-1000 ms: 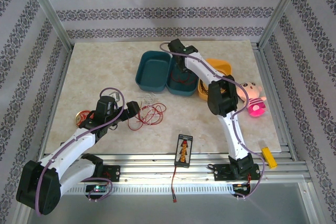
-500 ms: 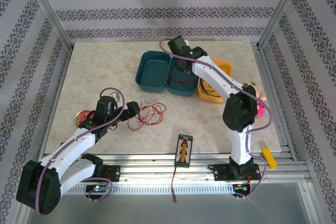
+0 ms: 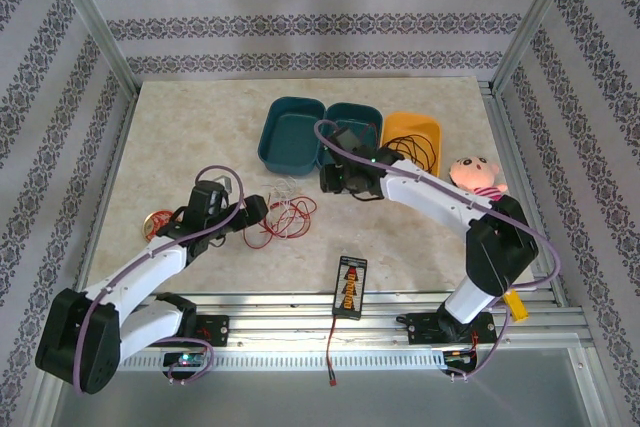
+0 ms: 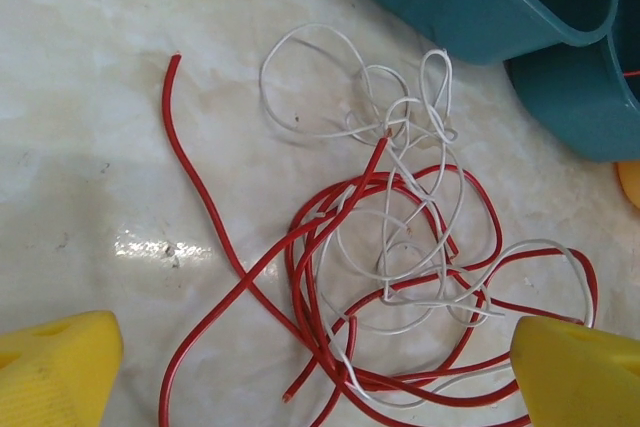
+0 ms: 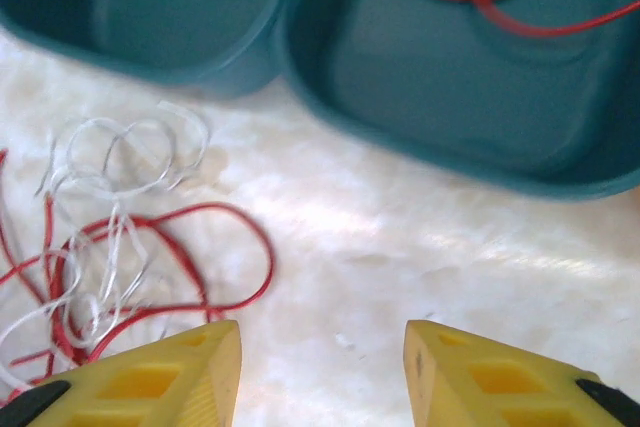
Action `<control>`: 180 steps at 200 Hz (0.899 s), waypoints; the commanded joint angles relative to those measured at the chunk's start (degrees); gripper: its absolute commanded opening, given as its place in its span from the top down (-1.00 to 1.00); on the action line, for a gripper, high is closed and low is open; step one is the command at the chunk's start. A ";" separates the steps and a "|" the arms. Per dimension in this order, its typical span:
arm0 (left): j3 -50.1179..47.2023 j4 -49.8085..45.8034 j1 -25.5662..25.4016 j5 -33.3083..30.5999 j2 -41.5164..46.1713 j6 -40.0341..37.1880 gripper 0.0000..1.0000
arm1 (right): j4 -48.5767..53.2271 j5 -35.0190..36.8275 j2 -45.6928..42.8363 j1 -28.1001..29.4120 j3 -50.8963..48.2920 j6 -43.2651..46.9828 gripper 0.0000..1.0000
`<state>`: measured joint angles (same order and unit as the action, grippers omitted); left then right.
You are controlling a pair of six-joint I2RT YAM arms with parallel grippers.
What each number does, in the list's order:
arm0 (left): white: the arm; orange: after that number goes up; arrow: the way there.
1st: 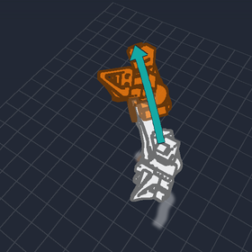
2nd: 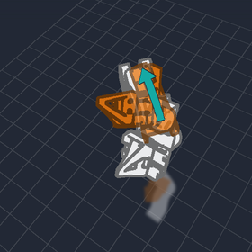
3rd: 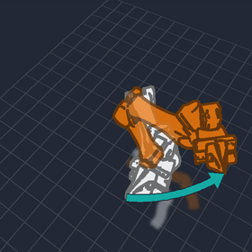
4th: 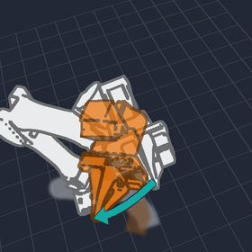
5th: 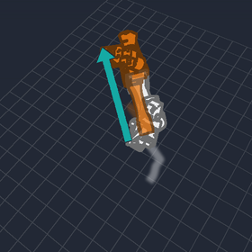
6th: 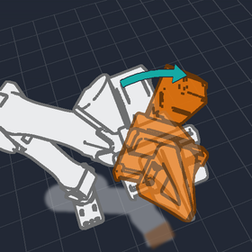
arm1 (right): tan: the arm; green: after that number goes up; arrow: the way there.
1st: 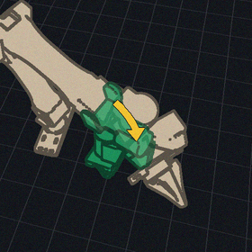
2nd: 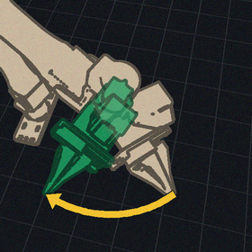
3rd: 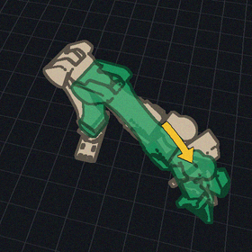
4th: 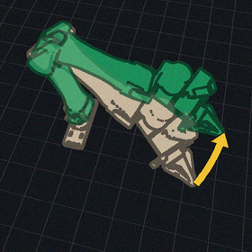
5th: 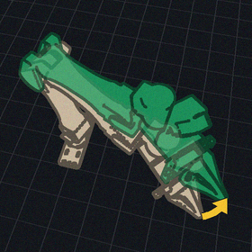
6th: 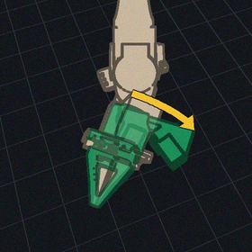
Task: Untangle the cables
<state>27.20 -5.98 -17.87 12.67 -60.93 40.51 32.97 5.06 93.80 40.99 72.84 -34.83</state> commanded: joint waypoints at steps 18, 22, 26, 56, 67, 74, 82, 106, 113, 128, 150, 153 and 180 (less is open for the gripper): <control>2.12 4.28 0.70 2.60 -2.58 0.05 -0.99 | -2.21 -2.59 2.07 3.44 -0.40 -9.19 -0.02; 2.01 4.74 0.72 2.86 -2.78 0.16 -0.99 | -1.92 -2.31 2.52 3.71 -0.13 -9.61 -0.02; 1.95 5.12 0.72 3.11 -3.07 0.35 -0.99 | -1.85 -2.23 2.73 3.99 0.01 -9.87 -0.03; 1.80 6.19 0.65 3.61 -4.15 1.43 -0.99 | -1.62 -2.67 4.96 4.95 1.96 -11.05 -0.03; 1.81 6.16 0.70 3.61 -4.20 1.56 -0.99 | -0.95 -2.75 5.79 5.36 3.01 -11.15 -0.02; 1.83 6.33 0.66 3.81 -3.98 1.62 -0.99 | -0.93 -3.06 6.16 5.50 3.42 -11.20 0.00; 1.87 6.51 0.66 3.94 -3.86 1.68 -0.99 | -1.47 -3.71 6.43 5.66 3.54 -11.29 0.03; 1.72 7.12 0.71 4.18 -3.40 1.76 -0.95 | -3.85 -6.15 6.92 6.03 3.49 -11.80 0.04; 1.57 7.36 0.73 4.28 -3.41 1.80 -0.93 | -4.27 -6.67 7.34 6.12 3.75 -11.91 0.05; 1.26 7.90 0.66 4.50 -3.32 2.09 -0.89 | -4.84 -7.54 7.97 6.23 4.22 -12.09 0.06; 0.91 7.96 0.69 4.77 -3.26 2.29 -0.88 | -4.87 -8.48 9.18 6.38 4.94 -12.21 0.11; 0.88 7.92 0.63 4.81 -3.31 2.36 -0.88 | -4.87 -8.56 9.33 6.40 5.01 -12.24 0.11; 0.66 7.79 0.63 4.67 -3.15 2.30 -0.87 | -4.76 -8.93 10.15 6.85 5.30 -12.37 0.15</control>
<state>27.79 -0.36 -17.87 16.51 -64.99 42.35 28.38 -2.66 102.63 46.78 76.64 -46.39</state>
